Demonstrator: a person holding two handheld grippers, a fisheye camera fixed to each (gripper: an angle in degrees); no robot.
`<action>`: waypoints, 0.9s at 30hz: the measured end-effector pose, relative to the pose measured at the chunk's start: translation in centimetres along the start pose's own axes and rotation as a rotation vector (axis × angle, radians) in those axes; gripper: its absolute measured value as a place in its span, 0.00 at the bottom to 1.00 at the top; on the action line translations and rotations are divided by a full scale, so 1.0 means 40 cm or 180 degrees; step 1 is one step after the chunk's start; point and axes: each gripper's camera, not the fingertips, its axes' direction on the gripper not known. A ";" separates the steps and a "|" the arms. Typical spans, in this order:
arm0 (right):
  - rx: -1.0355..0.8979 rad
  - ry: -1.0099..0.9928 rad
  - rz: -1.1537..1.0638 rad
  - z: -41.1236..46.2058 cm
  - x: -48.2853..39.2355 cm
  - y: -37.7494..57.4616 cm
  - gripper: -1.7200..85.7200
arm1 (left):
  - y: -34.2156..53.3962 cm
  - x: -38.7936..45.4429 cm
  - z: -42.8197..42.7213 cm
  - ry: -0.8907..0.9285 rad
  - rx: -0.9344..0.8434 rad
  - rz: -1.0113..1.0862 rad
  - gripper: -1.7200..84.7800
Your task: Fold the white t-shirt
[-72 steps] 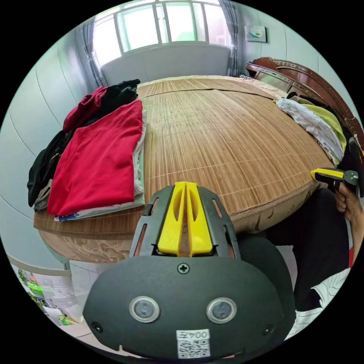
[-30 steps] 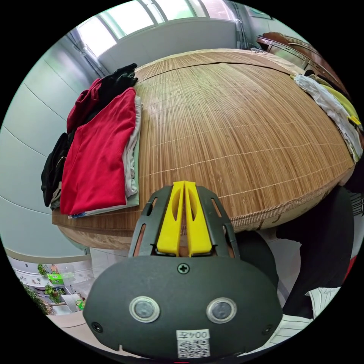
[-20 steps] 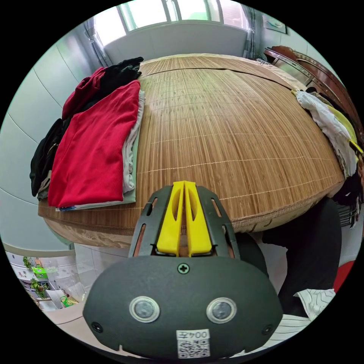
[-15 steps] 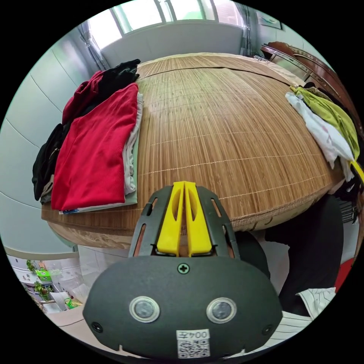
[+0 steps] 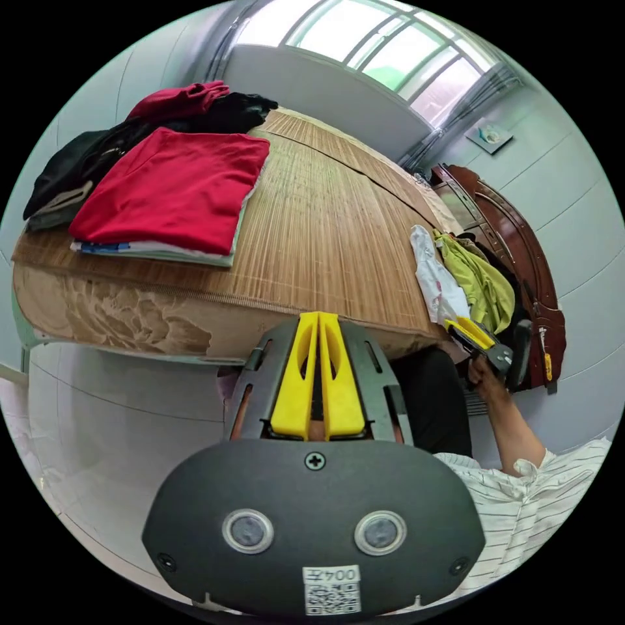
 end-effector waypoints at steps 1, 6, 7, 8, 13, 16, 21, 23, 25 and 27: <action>-0.0077 -0.0034 0.0015 0.023 0.001 -0.016 0.15 | 0.020 -0.027 -0.019 0.0042 -0.0013 -0.0061 0.03; -0.0695 -0.0440 0.0617 0.204 0.116 -0.097 0.04 | 0.060 -0.117 -0.081 0.0189 -0.0087 -0.0156 0.03; -0.0684 -0.0554 0.0685 0.210 0.133 -0.095 0.03 | 0.059 -0.135 -0.090 0.0288 -0.0105 -0.0169 0.03; -0.0597 -0.0718 0.0839 0.203 0.167 -0.088 0.02 | 0.057 -0.142 -0.094 0.0344 -0.0112 -0.0170 0.03; 0.0068 -0.1796 0.0910 0.006 0.189 -0.050 0.01 | -0.003 -0.152 -0.059 0.1059 -0.0239 -0.0124 0.06; 0.0393 -0.2147 0.0520 -0.160 0.121 -0.017 0.01 | -0.059 -0.136 0.008 0.1749 -0.0420 -0.0211 0.10; 0.0526 -0.2497 0.0444 -0.256 0.171 0.095 0.01 | -0.131 -0.102 0.108 0.2781 -0.0740 -0.0408 0.14; 0.0504 -0.2637 0.0479 -0.253 0.231 0.138 0.01 | -0.160 -0.069 0.141 0.2847 -0.0949 -0.0375 0.15; 0.0531 -0.2834 0.0588 -0.247 0.304 0.196 0.01 | -0.197 -0.011 0.188 0.2848 -0.1183 -0.0295 0.17; 0.0645 -0.3047 0.0817 -0.236 0.398 0.287 0.01 | -0.220 0.040 0.230 0.2979 -0.1366 -0.0322 0.18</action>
